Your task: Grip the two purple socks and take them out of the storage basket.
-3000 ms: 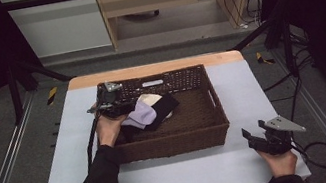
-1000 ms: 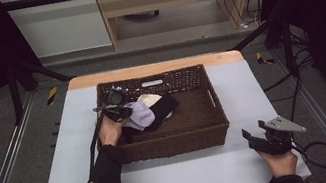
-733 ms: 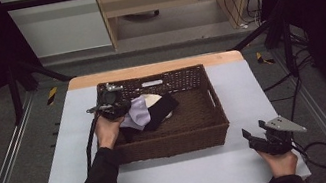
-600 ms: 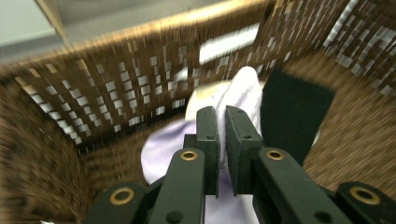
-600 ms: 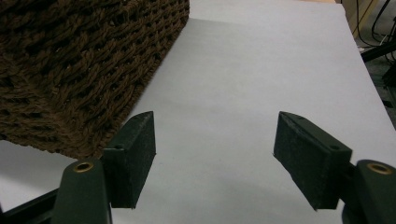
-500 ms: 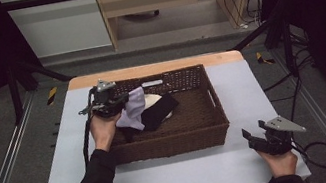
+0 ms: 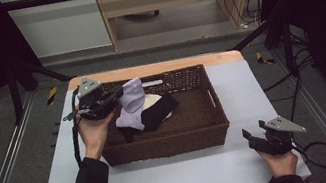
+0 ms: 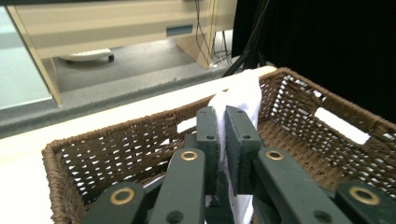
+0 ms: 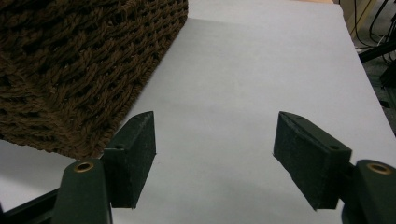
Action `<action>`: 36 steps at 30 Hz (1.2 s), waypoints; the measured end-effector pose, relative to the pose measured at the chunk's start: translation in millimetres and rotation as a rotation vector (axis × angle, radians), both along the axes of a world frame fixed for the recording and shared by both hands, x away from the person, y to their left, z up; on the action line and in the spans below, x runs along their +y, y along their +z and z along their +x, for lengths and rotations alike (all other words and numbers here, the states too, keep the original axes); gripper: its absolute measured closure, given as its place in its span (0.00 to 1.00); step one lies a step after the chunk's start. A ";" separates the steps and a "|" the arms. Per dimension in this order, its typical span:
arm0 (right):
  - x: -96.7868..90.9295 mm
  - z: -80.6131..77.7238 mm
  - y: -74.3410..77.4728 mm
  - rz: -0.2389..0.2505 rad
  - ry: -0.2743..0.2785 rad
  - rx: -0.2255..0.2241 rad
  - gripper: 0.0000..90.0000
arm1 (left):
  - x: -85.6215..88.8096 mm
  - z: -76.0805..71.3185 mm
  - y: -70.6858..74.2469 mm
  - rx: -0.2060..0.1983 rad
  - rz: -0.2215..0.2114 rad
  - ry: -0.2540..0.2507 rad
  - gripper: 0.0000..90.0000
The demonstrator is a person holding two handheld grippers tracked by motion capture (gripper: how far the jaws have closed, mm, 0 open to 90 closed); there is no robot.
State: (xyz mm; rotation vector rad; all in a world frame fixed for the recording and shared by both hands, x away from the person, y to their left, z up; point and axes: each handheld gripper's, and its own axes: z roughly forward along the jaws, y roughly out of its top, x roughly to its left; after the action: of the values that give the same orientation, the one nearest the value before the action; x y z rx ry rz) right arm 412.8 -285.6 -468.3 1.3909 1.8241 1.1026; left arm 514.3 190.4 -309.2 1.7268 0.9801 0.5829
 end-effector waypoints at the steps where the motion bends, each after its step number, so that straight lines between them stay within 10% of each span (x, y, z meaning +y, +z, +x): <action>1: -0.1 0.0 0.0 0.000 0.000 0.000 0.33 | 1.6 -2.3 1.8 -0.005 -0.009 -0.002 0.93; 22: -1.2 -1.4 0.0 0.002 -0.006 0.003 0.33 | 57.5 -51.3 37.8 -0.115 -0.053 0.033 0.93; 36: -1.2 -1.6 -0.5 -0.003 -0.009 0.003 0.33 | 113.3 -69.8 18.8 -0.104 -0.067 0.141 0.93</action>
State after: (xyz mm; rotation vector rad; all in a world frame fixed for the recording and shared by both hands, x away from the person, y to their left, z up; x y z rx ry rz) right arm 411.2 -286.9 -468.7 1.3981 1.8199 1.0931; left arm 444.5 303.7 -290.3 1.5613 1.0408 0.7158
